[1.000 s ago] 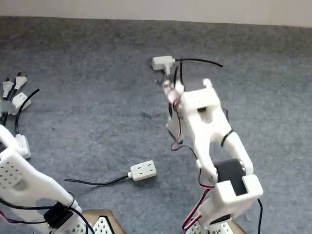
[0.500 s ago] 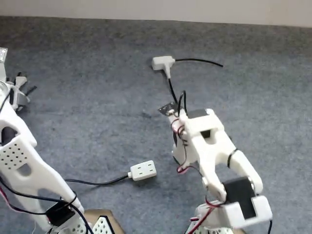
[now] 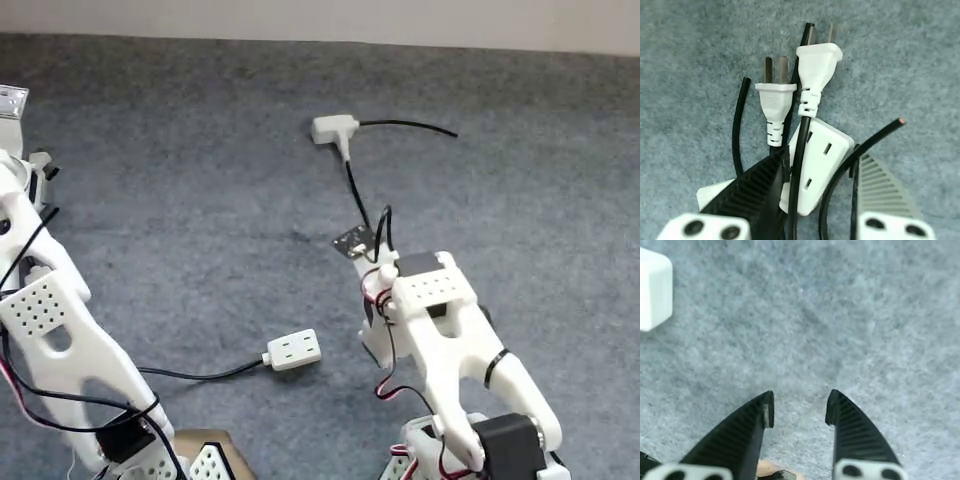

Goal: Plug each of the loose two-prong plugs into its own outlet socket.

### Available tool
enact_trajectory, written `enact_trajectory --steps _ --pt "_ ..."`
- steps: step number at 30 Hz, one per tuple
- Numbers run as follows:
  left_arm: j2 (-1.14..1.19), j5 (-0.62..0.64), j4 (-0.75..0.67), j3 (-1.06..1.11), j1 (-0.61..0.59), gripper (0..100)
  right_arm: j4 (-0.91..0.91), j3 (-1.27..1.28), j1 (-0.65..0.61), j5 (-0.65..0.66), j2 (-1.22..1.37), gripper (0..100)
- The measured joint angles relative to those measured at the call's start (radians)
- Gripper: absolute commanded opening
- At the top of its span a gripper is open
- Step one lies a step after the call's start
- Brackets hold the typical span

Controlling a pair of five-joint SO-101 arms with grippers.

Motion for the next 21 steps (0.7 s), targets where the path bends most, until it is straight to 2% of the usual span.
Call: enact_trajectory --steps 3,14,21 --pt "0.0 0.0 0.032 -0.008 0.005 4 0.0 0.0 0.0 0.0 0.0 17.6" --pt "-0.002 0.031 0.121 -0.023 0.058 1 0.0 0.0 0.0 0.0 0.0 17.6" --pt "0.015 0.041 0.184 -0.173 0.071 1 0.0 0.0 0.0 0.0 0.0 17.6"
